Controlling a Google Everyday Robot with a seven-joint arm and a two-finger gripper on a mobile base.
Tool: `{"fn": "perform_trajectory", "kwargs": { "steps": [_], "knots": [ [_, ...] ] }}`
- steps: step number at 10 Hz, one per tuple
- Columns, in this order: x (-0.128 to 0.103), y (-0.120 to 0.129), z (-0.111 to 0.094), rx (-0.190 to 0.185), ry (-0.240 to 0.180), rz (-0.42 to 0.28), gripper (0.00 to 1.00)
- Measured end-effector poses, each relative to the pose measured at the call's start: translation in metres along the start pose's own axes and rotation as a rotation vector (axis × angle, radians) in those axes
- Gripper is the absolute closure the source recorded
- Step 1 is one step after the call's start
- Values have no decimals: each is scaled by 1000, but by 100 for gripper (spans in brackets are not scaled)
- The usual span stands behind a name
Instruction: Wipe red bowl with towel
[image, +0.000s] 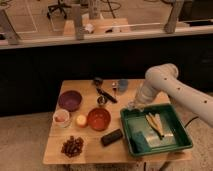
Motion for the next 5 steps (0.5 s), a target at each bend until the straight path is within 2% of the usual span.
{"fn": "perform_trajectory", "kwargs": {
  "steps": [2,3,5],
  "knots": [
    [-27,-6,-18,-17,-36,-32,100],
    [-31,-4,-22,-28,-44,-40,100],
    [-30,-4,-23,-25,-43,-38,100]
  ]
}}
